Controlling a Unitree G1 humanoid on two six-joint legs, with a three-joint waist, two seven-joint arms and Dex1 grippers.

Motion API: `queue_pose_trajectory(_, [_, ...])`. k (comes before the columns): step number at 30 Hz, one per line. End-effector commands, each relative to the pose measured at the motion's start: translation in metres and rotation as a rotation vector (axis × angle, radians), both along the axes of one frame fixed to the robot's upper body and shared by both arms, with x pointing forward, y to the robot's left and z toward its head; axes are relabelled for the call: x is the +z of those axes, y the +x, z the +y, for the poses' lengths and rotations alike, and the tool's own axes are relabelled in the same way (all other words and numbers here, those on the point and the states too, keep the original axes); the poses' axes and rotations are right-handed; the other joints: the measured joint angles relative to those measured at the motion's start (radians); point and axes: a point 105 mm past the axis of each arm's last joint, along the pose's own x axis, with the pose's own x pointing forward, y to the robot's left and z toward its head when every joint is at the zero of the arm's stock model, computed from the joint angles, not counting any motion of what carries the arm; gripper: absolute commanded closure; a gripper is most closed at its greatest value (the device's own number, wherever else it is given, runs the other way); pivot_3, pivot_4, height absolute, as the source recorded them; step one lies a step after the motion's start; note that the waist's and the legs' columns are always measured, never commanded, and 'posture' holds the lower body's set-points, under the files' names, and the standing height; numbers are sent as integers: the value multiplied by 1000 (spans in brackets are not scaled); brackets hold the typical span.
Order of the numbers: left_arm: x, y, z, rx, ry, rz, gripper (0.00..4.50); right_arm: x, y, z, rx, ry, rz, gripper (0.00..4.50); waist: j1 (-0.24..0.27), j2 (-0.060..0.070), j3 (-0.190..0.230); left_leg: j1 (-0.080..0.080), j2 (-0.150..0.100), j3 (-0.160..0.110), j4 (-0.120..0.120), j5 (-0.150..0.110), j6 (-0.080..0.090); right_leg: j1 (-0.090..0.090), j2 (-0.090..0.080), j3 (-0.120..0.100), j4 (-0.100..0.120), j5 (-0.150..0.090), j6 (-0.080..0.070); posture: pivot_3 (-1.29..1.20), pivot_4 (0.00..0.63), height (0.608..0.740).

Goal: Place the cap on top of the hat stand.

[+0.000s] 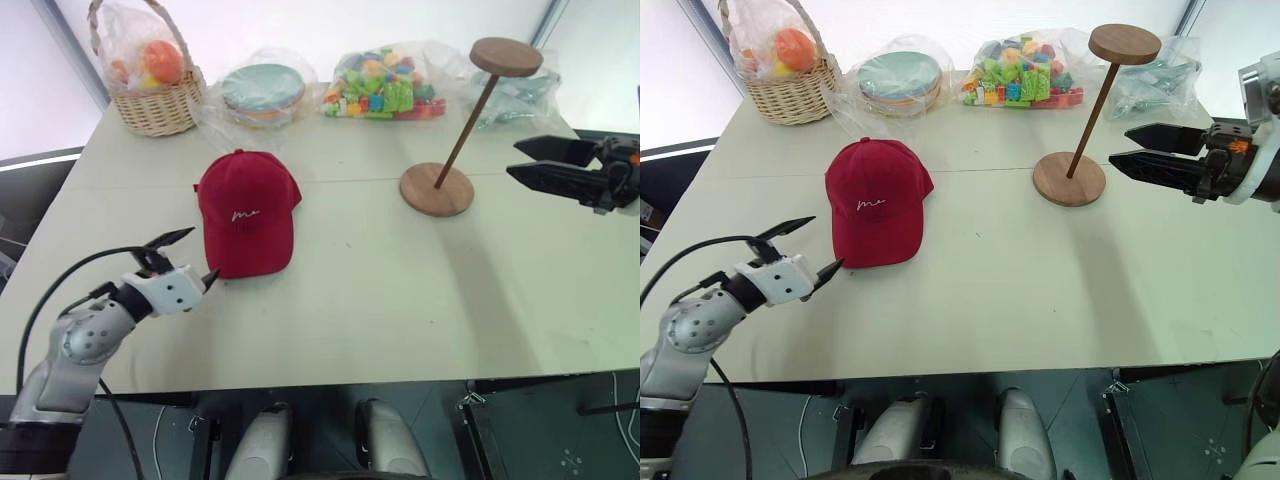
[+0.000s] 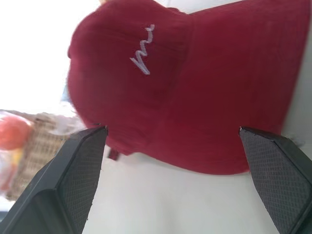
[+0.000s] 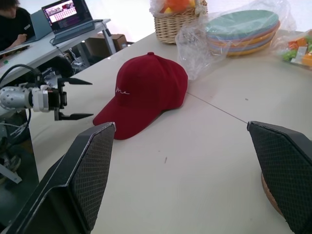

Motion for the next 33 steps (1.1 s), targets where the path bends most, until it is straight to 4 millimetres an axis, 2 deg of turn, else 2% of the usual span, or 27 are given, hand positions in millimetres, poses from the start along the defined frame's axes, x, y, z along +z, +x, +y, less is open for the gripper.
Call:
queue_pose_trajectory(1, [8,-4,-20,-61,-50,4,0,11,-2,-2,-8,1,-64,70,1,0,0,0,0,0,0,0,0,0,0,0,0,0,0,0,150,740])
queue_pose_trajectory(5, [3,-11,-32,-116,-51,56,0,11,1,0,-8,7,-69,70,1,0,0,0,0,0,0,0,0,0,0,0,0,0,0,0,150,740])
queue_pose_trajectory(10, [-10,-9,-27,-139,57,88,0,11,4,1,-11,13,-72,70,1,0,0,0,0,0,0,0,0,0,0,0,0,0,0,0,150,740])
queue_pose_trajectory(14, [-20,3,-29,-170,131,80,0,10,8,1,-17,20,-73,70,3,1,0,0,0,0,1,0,0,1,0,-1,0,0,0,0,150,740])
queue_pose_trajectory(23, [-30,28,-41,-206,151,34,0,11,8,3,-26,17,-77,70,5,5,-3,1,-2,-1,2,0,0,2,-1,-3,1,0,0,0,150,740])
queue_pose_trajectory(26, [-30,31,-46,-211,133,19,772,11,7,2,-35,14,-78,0,4,5,-3,1,-2,-1,2,0,0,2,-1,-3,1,0,0,0,150,740])
queue_pose_trajectory(31, [-35,35,-50,-205,118,18,3293,12,7,1,-51,14,-83,0,4,5,-3,1,-2,-2,2,0,0,2,-1,-3,2,0,0,0,150,740])
queue_pose_trajectory(33, [-36,36,-52,-205,113,15,4143,12,7,0,-54,16,-85,0,5,5,-3,1,-2,-2,2,0,0,2,-1,-3,2,0,0,0,150,740])
